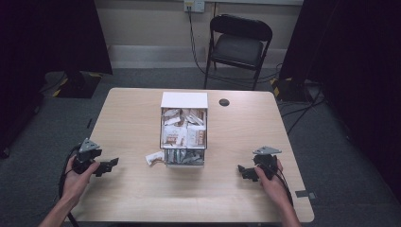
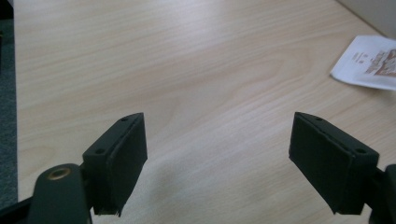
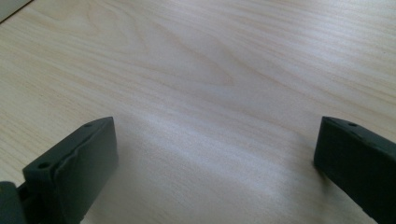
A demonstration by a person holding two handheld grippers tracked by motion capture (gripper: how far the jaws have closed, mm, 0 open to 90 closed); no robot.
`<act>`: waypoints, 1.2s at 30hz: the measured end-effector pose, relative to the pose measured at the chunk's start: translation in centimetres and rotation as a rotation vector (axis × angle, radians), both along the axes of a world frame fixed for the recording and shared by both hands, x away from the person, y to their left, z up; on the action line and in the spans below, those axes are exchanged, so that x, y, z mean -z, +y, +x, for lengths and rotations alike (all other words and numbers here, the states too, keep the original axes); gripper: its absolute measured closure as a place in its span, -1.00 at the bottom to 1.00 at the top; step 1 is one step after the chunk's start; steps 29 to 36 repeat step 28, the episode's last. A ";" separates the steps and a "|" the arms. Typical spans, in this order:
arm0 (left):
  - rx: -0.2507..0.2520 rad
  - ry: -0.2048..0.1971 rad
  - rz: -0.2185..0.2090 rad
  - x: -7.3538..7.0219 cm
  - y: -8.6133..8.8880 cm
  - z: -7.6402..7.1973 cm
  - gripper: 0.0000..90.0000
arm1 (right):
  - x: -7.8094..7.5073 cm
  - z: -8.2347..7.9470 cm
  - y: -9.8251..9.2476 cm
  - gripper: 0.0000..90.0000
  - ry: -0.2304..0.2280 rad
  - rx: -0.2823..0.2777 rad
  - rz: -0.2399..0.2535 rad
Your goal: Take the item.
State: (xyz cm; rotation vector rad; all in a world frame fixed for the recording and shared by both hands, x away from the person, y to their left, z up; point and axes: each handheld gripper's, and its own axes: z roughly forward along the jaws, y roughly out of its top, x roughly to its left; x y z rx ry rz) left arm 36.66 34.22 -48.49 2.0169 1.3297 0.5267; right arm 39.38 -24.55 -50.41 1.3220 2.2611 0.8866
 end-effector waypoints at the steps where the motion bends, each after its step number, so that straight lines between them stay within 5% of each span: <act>1: -0.008 0.007 -0.002 0.2 0.1 0.0 -0.60 | 0.0 0.0 0.0 -1.00 0.000 0.000 0.000; 2: -0.015 0.012 -0.024 0.3 0.1 0.1 -0.63 | 0.0 0.0 0.0 -1.00 0.000 0.000 0.000; 11: -0.103 0.023 0.036 1.9 0.5 1.3 -0.63 | 0.0 0.0 0.0 -1.00 0.001 0.001 0.001; 19: -0.113 -0.011 -0.013 2.7 0.4 1.2 -0.70 | 0.0 0.0 0.0 -1.00 0.001 0.000 0.001; 36: -0.123 -0.011 -0.014 2.7 0.2 1.1 -0.69 | 0.0 0.0 0.0 -1.00 0.001 0.000 0.001</act>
